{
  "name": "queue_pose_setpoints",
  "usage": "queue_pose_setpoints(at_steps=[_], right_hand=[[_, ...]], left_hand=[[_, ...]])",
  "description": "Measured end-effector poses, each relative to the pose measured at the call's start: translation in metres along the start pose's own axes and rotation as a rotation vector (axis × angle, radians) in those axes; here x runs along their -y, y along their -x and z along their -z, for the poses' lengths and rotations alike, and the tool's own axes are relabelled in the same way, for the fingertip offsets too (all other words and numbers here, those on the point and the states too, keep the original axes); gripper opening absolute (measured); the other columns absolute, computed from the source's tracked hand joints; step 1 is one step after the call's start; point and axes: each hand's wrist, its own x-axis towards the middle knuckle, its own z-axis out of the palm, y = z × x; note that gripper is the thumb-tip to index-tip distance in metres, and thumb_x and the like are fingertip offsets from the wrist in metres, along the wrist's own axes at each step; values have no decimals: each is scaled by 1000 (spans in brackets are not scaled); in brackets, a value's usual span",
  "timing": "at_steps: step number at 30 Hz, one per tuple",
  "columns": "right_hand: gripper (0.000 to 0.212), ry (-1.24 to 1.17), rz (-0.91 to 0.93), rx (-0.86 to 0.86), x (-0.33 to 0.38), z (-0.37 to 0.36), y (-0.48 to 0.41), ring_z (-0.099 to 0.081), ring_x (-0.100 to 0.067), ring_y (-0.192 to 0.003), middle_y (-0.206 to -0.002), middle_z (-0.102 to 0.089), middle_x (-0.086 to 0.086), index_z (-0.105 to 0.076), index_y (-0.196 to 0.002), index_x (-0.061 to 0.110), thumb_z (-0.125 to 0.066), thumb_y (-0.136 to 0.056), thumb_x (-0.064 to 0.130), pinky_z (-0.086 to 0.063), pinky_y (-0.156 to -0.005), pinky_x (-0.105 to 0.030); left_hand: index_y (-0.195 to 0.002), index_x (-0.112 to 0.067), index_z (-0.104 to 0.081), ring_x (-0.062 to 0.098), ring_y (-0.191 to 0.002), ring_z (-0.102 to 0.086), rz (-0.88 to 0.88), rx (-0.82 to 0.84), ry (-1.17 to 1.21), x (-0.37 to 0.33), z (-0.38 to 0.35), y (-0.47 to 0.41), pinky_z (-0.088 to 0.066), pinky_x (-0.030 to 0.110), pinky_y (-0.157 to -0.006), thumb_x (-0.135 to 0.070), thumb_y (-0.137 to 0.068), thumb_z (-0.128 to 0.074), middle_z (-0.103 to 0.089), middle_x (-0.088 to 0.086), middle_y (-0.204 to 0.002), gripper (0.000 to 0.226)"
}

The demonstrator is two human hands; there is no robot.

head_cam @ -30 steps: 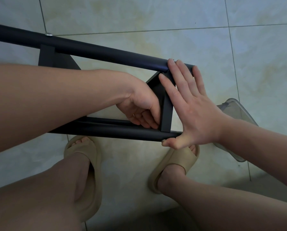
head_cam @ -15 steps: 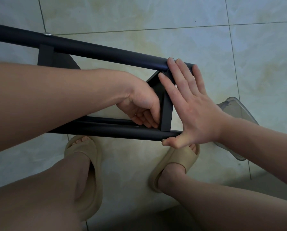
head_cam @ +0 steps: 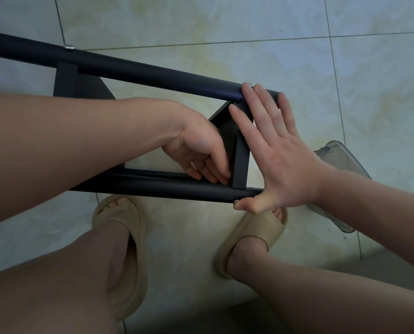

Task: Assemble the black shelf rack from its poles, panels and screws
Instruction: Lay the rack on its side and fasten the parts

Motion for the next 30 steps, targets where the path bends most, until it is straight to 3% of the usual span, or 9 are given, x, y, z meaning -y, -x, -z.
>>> queue_pose_setpoints(at_steps=[7, 12, 20, 22, 25, 30], right_hand=[[139, 3, 1, 6, 1, 0, 0, 4, -44, -155, -165, -2, -30, -14, -159, -3, -55, -63, 88, 5, -123, -60], [138, 7, 1, 5, 1, 0, 1, 4, -43, -155, -165, -2, -29, -14, -159, -2, -54, -63, 89, 6, -123, -59], [139, 12, 2, 5, 2, -1, 0, 4, -44, -155, -165, -2, -30, -14, -159, -2, -54, -62, 89, 5, -123, -60], [139, 12, 3, 3, 1, -1, 0, 4, -44, -155, -165, -2, -30, -14, -159, -2, -54, -62, 89, 5, -123, -60], [139, 13, -2, 6, 0, 0, 0, 3, -44, -155, -165, -3, -30, -15, -159, -3, -55, -62, 89, 4, -123, -61], [139, 4, -2, 9, 1, 0, 0, 4, -43, -155, -166, -2, -29, -14, -159, -2, -54, -62, 89, 4, -123, -61]], left_hand=[[-91, -15, -67, 15, -88, -63, -161, -11, 78, 11, -8, -5, -43, 35, -91, 2, -90, -61, -70, -2, -86, 18], [-84, -14, -65, 11, -73, -65, -233, -29, 164, 17, -13, -6, -48, 26, -73, 7, -90, -58, -70, -2, -78, 23], [-79, -12, -64, 17, -76, -66, -253, -29, 245, 22, -18, -6, -50, 28, -74, 10, -90, -56, -69, 3, -79, 25], [-83, -11, -66, 17, -78, -68, -231, -12, 206, 19, -15, -4, -51, 30, -77, 7, -91, -57, -71, 3, -82, 22], [-102, -13, -70, 21, -102, -69, -159, 14, 82, 12, -7, 2, -49, 39, -98, -6, -93, -61, -74, 3, -102, 14], [-95, -30, -76, 11, -112, -65, -85, -75, -202, -3, 2, 10, -38, 45, -109, -28, -88, -71, -76, -12, -103, 9]])
